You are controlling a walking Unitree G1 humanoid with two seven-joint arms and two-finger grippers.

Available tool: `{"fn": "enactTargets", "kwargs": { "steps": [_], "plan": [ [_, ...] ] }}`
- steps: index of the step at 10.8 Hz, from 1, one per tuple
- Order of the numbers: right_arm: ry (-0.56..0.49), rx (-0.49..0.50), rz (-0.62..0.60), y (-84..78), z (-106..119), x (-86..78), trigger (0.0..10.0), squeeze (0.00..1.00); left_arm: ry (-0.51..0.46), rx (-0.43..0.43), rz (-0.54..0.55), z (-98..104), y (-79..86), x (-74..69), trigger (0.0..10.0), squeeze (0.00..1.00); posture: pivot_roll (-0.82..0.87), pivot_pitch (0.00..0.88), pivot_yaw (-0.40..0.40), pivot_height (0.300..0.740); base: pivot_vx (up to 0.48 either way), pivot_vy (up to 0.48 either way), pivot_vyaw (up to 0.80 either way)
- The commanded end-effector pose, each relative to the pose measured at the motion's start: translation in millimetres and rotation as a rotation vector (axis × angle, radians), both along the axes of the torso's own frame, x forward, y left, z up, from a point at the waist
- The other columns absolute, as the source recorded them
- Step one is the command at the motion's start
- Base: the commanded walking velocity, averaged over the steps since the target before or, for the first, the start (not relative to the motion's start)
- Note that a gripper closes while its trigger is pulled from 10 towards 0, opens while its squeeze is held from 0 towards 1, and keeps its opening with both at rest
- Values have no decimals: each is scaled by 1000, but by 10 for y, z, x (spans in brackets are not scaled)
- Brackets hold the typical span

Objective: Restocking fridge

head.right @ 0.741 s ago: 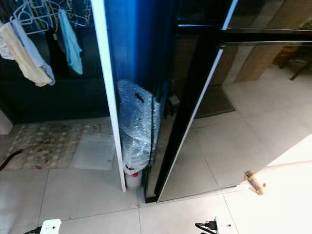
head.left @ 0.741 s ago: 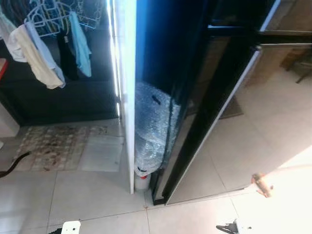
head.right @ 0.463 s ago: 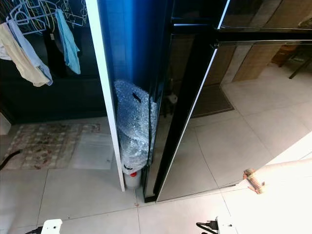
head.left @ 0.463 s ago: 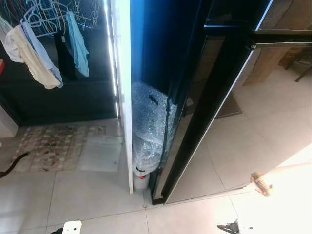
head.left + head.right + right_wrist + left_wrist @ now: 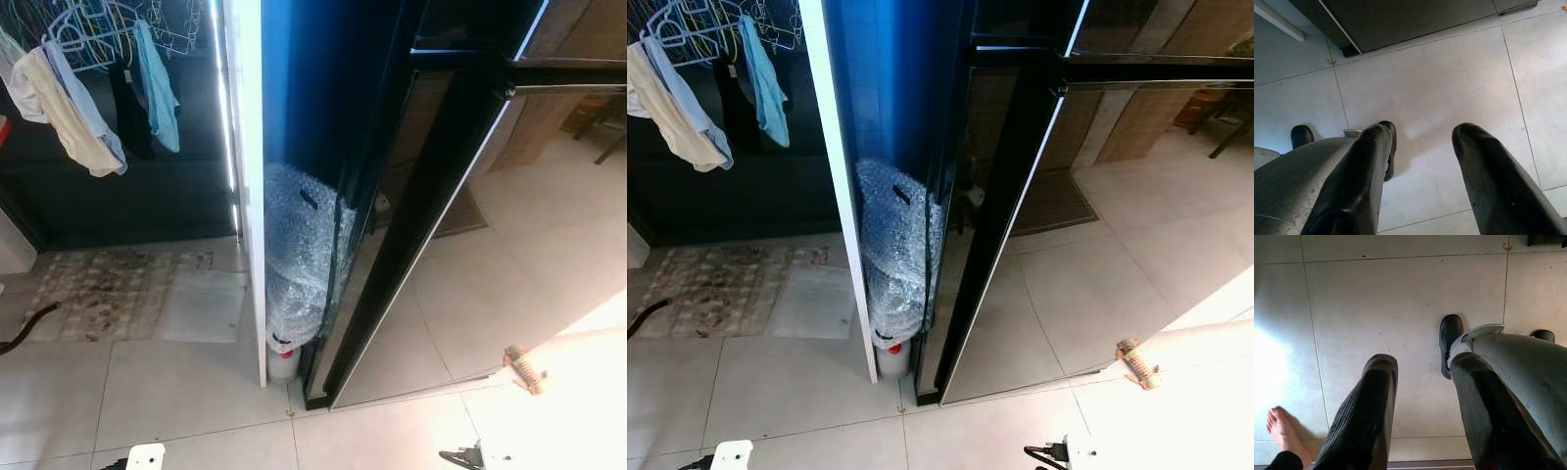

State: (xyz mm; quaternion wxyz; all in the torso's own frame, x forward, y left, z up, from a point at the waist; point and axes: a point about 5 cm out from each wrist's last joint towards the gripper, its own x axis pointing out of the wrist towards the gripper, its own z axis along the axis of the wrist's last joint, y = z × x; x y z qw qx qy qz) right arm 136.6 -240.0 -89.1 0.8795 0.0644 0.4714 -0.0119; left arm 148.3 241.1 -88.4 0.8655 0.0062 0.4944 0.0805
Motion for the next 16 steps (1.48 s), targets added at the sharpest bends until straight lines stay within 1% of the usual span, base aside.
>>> {"fn": "enactTargets", "kwargs": {
  "steps": [1, 2, 6, 10, 13, 15, 16],
  "plan": [
    [14, -12, -27, -72, -1, -53, 10000, 0, 18, -9, -10, -31, -37, -55, 10000, 0, 12, 88, -92, 740, 0, 0, 0],
    [15, -11, -32, -67, -6, -61, 10000, 0, 19, -10, -13, -31, -32, -62, 10000, 0, 9, 80, -86, 740, 0, 0, 0],
    [18, -12, -35, -55, -11, -62, 10000, 0, 20, -1, -42, -22, -15, -52, 10000, 0, 3, 90, -83, 740, -264, 0, 0],
    [20, -21, -38, -72, -9, -67, 10000, 0, 24, -5, -32, -28, -23, -60, 10000, 0, -3, 108, -87, 740, -277, 0, 0],
    [20, -28, -38, -75, -7, -64, 10000, 0, 27, 8, -36, -27, -17, -57, 10000, 0, -3, 108, -88, 740, 0, 0, 0],
    [19, -29, -35, -73, -6, -59, 10000, 0, 7, 11, -32, -18, -15, -44, 10000, 0, -1, 104, -87, 740, 0, 0, 0],
    [19, -29, -30, -70, -6, -57, 10000, 0, -20, 11, -18, -9, -14, -32, 10000, 0, -1, 104, -87, 740, 0, 0, 0]
  ]
}}
